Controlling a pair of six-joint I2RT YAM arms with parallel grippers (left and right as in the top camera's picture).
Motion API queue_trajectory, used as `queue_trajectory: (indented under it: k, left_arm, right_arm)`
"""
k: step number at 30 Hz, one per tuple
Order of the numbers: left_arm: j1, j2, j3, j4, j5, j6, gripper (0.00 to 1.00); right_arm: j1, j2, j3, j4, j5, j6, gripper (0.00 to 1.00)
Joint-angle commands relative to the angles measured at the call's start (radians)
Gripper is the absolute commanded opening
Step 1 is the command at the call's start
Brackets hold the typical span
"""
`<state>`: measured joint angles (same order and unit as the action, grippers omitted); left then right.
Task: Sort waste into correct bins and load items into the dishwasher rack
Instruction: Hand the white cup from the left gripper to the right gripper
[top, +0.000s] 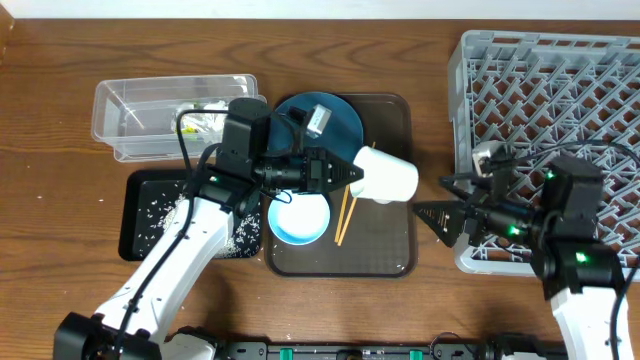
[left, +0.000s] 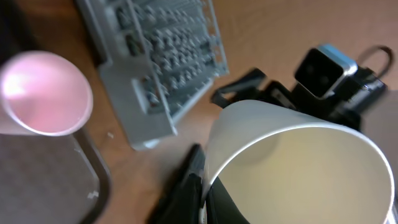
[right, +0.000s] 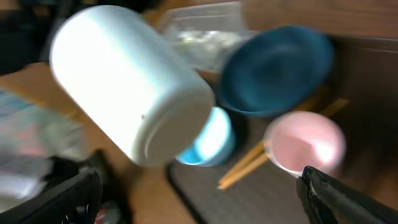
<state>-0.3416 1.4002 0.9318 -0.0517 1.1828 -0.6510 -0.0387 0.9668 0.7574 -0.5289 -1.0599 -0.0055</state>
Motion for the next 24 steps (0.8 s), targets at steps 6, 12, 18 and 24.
queue_trajectory:
  k: [6,12,18,24]
  left_arm:
    - [-0.022,0.006,0.015,0.016,0.103,-0.044,0.06]
    - [-0.043,0.006,0.015,0.052,0.077,-0.076,0.06]
    - [-0.064,0.008,0.015,0.1,0.059,-0.114,0.06]
    - [-0.076,0.008,0.015,0.099,0.058,-0.119,0.06]
  right_arm:
    - [0.014,0.087,0.013,0.069,-0.27,-0.037,0.99]
    - [0.026,0.092,0.013,0.079,-0.284,-0.036,0.97]
    - [0.076,0.092,0.013,0.121,-0.283,-0.013,0.82]
    - [0.086,0.092,0.013,0.254,-0.283,0.1,0.81]
